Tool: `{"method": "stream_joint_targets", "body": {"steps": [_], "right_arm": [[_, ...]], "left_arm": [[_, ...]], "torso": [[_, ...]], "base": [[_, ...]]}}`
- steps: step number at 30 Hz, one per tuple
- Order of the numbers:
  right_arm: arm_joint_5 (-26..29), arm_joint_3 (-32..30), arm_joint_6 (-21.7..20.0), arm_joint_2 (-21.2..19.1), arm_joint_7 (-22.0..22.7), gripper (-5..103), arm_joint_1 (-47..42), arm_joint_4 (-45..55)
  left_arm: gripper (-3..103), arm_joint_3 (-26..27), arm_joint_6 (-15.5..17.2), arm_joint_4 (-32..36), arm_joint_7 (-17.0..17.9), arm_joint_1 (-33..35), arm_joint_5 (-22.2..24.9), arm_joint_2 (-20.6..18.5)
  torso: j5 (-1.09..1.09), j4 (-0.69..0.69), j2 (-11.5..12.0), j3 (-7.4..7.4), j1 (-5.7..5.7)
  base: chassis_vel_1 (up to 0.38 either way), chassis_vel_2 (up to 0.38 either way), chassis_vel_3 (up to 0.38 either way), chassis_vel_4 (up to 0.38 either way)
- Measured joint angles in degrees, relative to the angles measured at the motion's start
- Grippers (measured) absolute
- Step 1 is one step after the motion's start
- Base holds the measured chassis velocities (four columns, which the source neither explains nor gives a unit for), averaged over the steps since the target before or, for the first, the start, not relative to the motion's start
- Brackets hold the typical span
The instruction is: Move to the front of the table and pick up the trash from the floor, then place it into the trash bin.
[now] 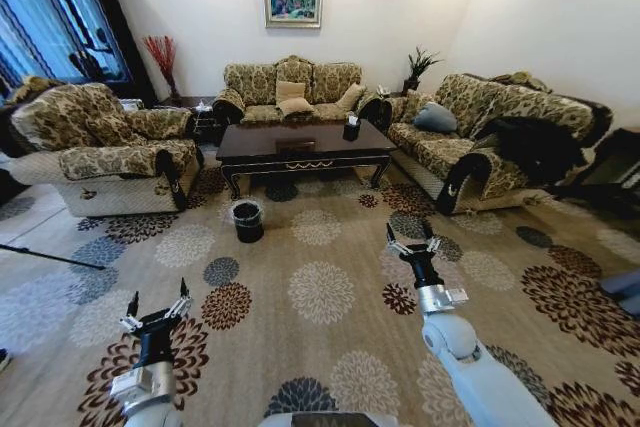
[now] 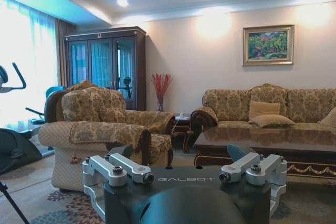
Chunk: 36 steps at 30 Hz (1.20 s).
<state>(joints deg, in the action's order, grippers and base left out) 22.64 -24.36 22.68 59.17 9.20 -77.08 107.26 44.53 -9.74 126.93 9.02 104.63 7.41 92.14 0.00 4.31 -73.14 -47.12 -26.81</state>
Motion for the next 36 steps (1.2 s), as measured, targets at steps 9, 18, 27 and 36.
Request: {"method": "stream_joint_targets", "body": {"steps": [9, 18, 27, 36], "right_arm": [[0.0, 0.0, 0.0, 0.0, 0.0, 100, 0.0, 0.0], [0.0, 0.0, 0.0, 0.0, 0.0, 100, 0.0, 0.0], [0.0, 0.0, 0.0, 0.0, 0.0, 100, 0.0, 0.0], [0.0, 0.0, 0.0, 0.0, 0.0, 100, 0.0, 0.0]], "left_arm": [[100, 0.0, 0.0, 0.0, 0.0, 0.0, 0.0, 0.0], [100, 0.0, 0.0, 0.0, 0.0, 0.0, 0.0, 0.0], [100, 0.0, 0.0, 0.0, 0.0, 0.0, 0.0, 0.0], [100, 0.0, 0.0, 0.0, 0.0, 0.0, 0.0, 0.0]], "torso": [[0.0, 0.0, -2.7, -1.48, -1.19], [0.0, 0.0, -5.6, -3.07, -2.54], [0.0, 0.0, -8.7, -4.72, -3.98], [0.0, 0.0, -10.3, -5.6, -4.73]], "base": [[0.0, 0.0, 0.0, 0.0], [0.0, 0.0, 0.0, 0.0], [0.0, 0.0, 0.0, 0.0], [0.0, 0.0, 0.0, 0.0]]}}
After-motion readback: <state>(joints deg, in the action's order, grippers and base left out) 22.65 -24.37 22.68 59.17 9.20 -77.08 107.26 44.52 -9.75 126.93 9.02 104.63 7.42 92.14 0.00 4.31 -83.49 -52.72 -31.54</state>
